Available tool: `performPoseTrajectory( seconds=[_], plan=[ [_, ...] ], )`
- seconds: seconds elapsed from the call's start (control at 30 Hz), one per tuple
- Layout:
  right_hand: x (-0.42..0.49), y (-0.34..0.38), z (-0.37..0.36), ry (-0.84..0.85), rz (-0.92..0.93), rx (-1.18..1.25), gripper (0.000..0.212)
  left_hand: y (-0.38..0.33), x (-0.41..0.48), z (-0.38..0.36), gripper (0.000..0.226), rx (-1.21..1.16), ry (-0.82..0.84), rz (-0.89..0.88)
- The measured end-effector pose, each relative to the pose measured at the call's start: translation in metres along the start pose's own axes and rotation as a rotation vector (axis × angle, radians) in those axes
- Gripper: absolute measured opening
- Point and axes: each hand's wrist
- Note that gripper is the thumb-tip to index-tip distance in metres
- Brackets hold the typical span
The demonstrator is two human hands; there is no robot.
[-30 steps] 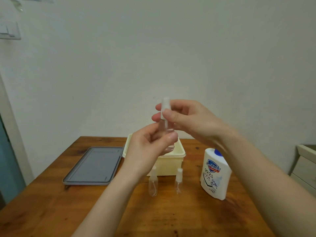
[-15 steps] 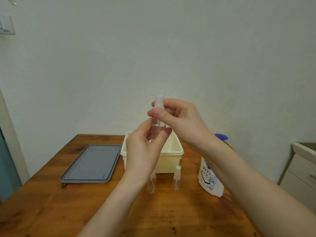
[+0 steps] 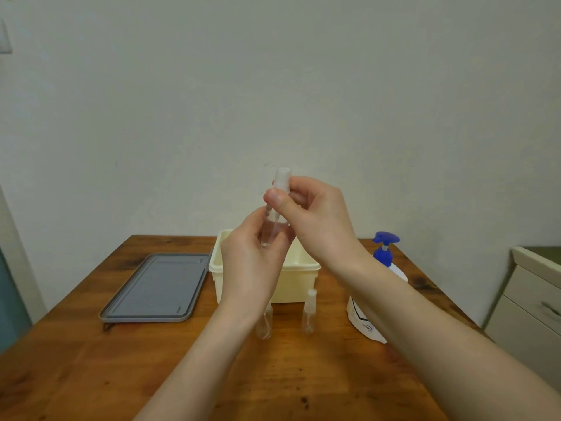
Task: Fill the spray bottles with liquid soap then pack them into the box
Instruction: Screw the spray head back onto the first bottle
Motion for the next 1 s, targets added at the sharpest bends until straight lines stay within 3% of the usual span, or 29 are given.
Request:
performPoseTrajectory(
  seconds=[0.1,0.23,0.3,0.5,0.7,1.0],
  plan=[
    [0.003,0.003,0.006,0.041,-0.061,0.024,0.011,-0.002,0.004,0.005,0.007,-0.048,0.082,0.104],
    [0.012,0.008,0.023,0.211,-0.153,0.063,0.007,-0.009,0.014,0.021,0.023,-0.302,0.406,0.407],
    [0.014,0.009,0.025,0.234,-0.146,0.083,0.005,-0.01,0.017,0.025,0.03,-0.327,0.445,0.427],
    [0.008,0.003,0.006,0.164,-0.052,0.042,0.013,-0.001,0.014,0.025,0.015,-0.079,0.208,0.193],
    [-0.002,-0.013,-0.02,0.15,0.054,-0.17,0.019,0.032,0.01,0.029,0.041,0.109,-0.008,0.174],
    [-0.005,-0.045,-0.052,0.436,0.051,-0.484,0.027,0.103,-0.013,0.045,0.035,0.289,0.018,0.239]
  ],
)
Point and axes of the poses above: each hand's wrist, its own x-axis towards the middle knuckle, its own z-axis out of the back of the hand, y = z × x, and after that the axes turned 14 degrees about -y, right-handed
